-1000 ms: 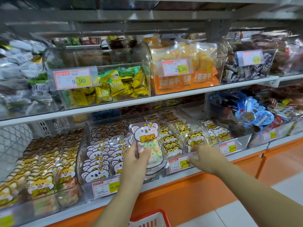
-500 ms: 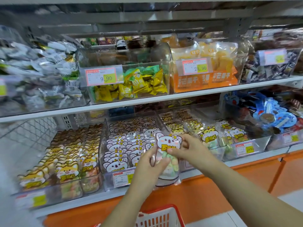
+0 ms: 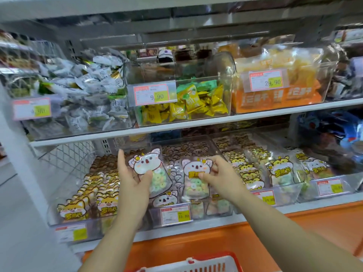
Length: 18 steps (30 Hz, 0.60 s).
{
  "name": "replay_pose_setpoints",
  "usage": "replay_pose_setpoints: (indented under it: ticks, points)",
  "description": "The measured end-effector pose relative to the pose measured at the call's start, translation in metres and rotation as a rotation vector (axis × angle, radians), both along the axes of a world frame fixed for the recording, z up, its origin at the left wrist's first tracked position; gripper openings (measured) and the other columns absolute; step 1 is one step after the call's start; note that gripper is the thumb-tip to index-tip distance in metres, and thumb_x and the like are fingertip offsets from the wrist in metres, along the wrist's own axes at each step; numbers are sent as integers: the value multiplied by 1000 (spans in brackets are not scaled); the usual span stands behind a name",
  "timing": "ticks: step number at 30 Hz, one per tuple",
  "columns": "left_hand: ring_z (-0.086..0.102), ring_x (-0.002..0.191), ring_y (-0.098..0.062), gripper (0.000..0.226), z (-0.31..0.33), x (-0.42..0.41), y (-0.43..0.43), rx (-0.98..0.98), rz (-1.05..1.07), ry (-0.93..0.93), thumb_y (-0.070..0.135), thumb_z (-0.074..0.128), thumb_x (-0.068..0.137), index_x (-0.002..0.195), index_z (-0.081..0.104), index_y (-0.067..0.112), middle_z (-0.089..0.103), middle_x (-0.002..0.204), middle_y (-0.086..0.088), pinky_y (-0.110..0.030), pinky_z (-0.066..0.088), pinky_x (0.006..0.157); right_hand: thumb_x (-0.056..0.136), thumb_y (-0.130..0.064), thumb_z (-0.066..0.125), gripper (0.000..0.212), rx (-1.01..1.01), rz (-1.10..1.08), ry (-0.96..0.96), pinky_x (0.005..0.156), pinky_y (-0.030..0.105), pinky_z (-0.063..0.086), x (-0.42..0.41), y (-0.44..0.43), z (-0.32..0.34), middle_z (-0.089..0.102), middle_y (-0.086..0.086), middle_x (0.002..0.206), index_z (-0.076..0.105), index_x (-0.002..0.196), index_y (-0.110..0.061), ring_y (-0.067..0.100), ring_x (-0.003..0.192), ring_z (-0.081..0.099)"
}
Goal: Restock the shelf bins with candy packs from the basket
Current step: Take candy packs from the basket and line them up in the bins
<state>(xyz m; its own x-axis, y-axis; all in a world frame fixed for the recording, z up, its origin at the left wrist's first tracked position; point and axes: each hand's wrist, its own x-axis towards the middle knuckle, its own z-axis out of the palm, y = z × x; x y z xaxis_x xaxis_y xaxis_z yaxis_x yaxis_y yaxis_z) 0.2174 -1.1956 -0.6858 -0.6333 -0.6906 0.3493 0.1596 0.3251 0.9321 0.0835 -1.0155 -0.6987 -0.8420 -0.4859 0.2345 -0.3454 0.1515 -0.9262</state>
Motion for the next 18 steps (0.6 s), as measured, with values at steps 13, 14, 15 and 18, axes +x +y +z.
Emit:
replay_pose_setpoints:
  ticks: [13, 14, 15, 18]
  points:
    - [45, 90, 39, 87, -9, 6, 0, 51, -87, -12, -5, 58, 96, 159, 11, 31, 35, 122, 38, 7, 39, 74, 79, -51, 75, 49, 773, -15, 644, 90, 36, 41, -13, -12, -3, 67, 1, 106, 62, 116, -22, 24, 108, 57]
    - [44, 88, 39, 86, -8, 6, 0, 54, -85, -3, -6, 58, 96, 159, 12, 29, 33, 117, 41, 7, 39, 73, 80, -52, 74, 48, 810, 4, 641, 91, 37, 38, -14, -15, -8, 64, 2, 103, 62, 115, -22, 25, 109, 54]
    - [44, 86, 40, 85, -6, 7, 1, 56, -87, 1, -6, 58, 96, 160, 12, 29, 31, 115, 43, 7, 39, 73, 80, -52, 73, 48, 845, 23, 647, 92, 38, 35, -14, -17, -12, 62, 3, 100, 61, 116, -23, 25, 111, 51]
    - [44, 86, 40, 85, -5, 7, 3, 42, -95, -5, -7, 57, 96, 159, 13, 28, 32, 117, 42, 7, 39, 71, 81, -50, 72, 44, 937, 78, 687, 94, 40, 32, -15, -22, -19, 55, -1, 92, 61, 117, -28, 25, 115, 45]
